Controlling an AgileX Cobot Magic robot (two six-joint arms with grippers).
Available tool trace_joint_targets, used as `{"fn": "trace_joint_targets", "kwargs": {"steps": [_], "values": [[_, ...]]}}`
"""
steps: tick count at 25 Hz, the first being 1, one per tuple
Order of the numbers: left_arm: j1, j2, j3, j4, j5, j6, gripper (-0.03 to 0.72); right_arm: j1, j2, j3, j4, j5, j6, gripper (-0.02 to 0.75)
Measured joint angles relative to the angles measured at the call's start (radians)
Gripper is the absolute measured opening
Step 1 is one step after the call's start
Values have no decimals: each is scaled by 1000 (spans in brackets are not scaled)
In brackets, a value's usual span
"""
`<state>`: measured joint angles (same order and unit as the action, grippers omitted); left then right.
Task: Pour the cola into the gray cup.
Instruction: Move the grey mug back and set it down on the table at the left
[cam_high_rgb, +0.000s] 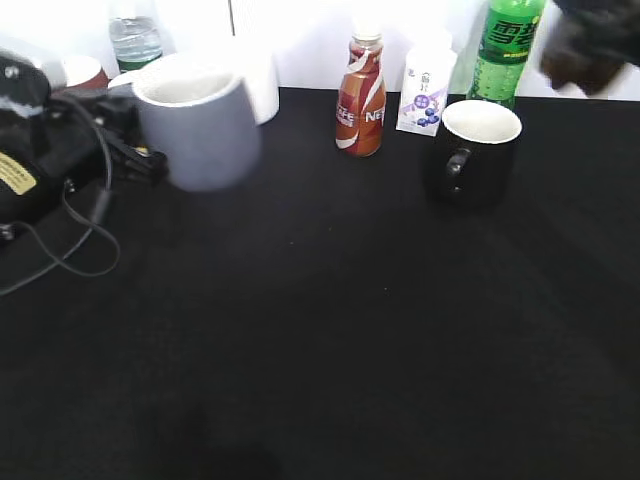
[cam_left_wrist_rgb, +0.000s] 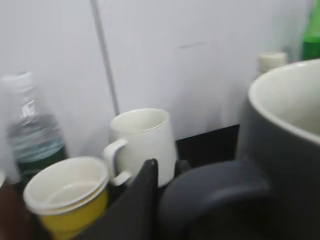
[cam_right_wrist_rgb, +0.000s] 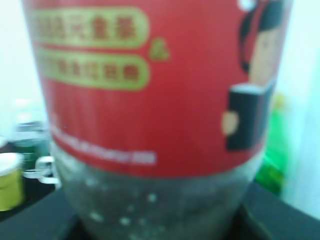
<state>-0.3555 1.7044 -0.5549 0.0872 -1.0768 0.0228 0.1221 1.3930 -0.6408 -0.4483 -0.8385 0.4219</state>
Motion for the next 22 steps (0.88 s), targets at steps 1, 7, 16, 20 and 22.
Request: {"fn": "trace_joint_targets", "kwargs": {"steps": [1, 7, 16, 20, 22], "values": [[9, 38, -18, -24, -8, 1, 65, -2, -22, 27, 15, 1, -11, 386], [15, 260, -231, -8, 5, 2, 65, -2, -69, 74, 129, 4, -85, 386], [15, 488, -518, -24, 177, 5, 65, -2, -71, 74, 151, 5, -94, 385], [-27, 516, -551, -167, 178, 86, 65, -2, -71, 74, 151, 5, -98, 385], [-51, 528, -554, -263, 154, 127, 65, -2, -71, 74, 151, 5, -110, 385]]}}
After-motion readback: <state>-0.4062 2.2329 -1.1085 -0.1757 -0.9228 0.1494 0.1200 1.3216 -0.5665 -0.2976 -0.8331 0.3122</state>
